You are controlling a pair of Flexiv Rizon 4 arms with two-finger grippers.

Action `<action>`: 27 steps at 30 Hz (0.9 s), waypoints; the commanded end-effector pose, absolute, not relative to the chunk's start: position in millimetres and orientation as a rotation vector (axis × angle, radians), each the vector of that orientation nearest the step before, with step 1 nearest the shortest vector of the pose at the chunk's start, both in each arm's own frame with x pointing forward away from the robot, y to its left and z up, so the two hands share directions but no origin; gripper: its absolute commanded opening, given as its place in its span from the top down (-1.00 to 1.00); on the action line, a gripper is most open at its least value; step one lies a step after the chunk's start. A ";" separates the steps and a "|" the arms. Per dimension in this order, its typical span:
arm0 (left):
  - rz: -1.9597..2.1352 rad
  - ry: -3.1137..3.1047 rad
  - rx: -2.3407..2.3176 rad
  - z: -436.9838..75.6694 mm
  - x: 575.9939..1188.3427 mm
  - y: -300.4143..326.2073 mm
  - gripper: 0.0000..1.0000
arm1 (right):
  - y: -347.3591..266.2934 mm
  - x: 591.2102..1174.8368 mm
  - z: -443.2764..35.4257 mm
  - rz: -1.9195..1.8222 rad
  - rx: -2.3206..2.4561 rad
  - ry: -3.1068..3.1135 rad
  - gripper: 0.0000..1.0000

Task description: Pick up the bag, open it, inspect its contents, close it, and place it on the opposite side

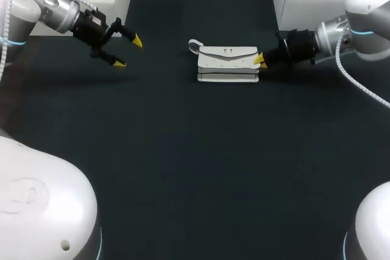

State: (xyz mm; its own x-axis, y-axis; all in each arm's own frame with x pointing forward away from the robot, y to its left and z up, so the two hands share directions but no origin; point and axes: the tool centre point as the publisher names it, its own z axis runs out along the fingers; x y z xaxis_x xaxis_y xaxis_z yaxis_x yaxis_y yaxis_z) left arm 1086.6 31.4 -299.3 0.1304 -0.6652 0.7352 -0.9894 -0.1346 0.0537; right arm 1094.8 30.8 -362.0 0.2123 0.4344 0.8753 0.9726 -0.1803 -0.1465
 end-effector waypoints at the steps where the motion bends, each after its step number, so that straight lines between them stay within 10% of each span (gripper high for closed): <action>1: 0.765 -1.595 1.880 -297.4 1084.0 29.6 -1.00 | 31.3 1093.7 -360.9 -0.910 -1.746 -1.322 1.00; 27: 0.492 -2.064 1.921 -278.6 1076.1 91.8 -1.00 | -69.5 1115.3 -356.0 -0.873 -1.794 -1.461 1.00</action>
State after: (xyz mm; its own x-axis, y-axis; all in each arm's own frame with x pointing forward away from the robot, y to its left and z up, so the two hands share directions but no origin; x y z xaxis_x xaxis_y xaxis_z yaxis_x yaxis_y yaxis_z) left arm 1079.1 91.2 -287.3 -0.0779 -0.8717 0.4838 -0.9967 0.0564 -0.0590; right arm 1110.3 -52.4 -362.0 0.1602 0.5521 0.8182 0.9802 -0.1866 -0.0661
